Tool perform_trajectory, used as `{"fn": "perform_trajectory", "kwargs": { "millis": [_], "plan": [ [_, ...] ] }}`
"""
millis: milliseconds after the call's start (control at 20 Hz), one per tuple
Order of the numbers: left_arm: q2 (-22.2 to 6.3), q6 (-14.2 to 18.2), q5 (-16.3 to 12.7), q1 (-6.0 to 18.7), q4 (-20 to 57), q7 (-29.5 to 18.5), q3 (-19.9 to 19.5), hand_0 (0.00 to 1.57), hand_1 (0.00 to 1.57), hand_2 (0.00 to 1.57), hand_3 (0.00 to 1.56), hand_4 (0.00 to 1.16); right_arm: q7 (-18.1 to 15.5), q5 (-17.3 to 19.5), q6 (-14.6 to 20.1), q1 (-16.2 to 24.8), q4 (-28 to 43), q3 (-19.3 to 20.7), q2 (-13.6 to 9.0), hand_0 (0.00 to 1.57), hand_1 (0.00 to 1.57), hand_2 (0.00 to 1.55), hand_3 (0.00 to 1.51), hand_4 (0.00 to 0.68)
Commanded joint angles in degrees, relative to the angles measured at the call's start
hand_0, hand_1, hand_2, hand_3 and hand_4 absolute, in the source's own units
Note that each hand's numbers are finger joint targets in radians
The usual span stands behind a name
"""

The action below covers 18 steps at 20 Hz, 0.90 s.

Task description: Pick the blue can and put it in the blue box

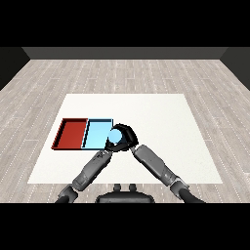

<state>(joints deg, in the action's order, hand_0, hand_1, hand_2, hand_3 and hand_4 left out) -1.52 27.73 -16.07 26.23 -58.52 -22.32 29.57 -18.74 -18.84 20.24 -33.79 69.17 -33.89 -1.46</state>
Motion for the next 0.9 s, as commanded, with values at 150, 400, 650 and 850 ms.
{"fn": "perform_trajectory", "kwargs": {
  "millis": [150,400,650,850],
  "plan": [
    [1.5,0.8,-5.4,3.1,4.4,0.3,0.6,1.57,1.57,1.54,1.47,0.76,1.2,-7.6,-0.9,-1.2,-0.1,0.6,1.4,1.09,1.09,1.12,0.80,0.000],
    [1.5,-1.8,-3.9,1.1,4.1,-2.0,-1.2,1.57,1.57,1.52,1.45,1.10,2.2,-2.1,-2.7,2.5,2.1,2.5,1.4,0.00,0.00,0.00,0.00,0.000],
    [0.4,-3.2,-0.2,0.4,-0.3,2.1,-3.3,1.57,1.57,1.55,1.48,1.14,-0.4,0.1,-6.4,4.0,0.8,5.7,1.4,0.00,0.00,0.00,0.00,0.000],
    [1.5,1.3,-5.4,5.1,9.6,-3.5,-0.1,1.57,1.57,1.57,1.50,1.14,0.9,-2.0,-3.0,4.3,2.1,3.9,1.4,0.00,0.00,0.00,0.00,0.000]
  ]
}}
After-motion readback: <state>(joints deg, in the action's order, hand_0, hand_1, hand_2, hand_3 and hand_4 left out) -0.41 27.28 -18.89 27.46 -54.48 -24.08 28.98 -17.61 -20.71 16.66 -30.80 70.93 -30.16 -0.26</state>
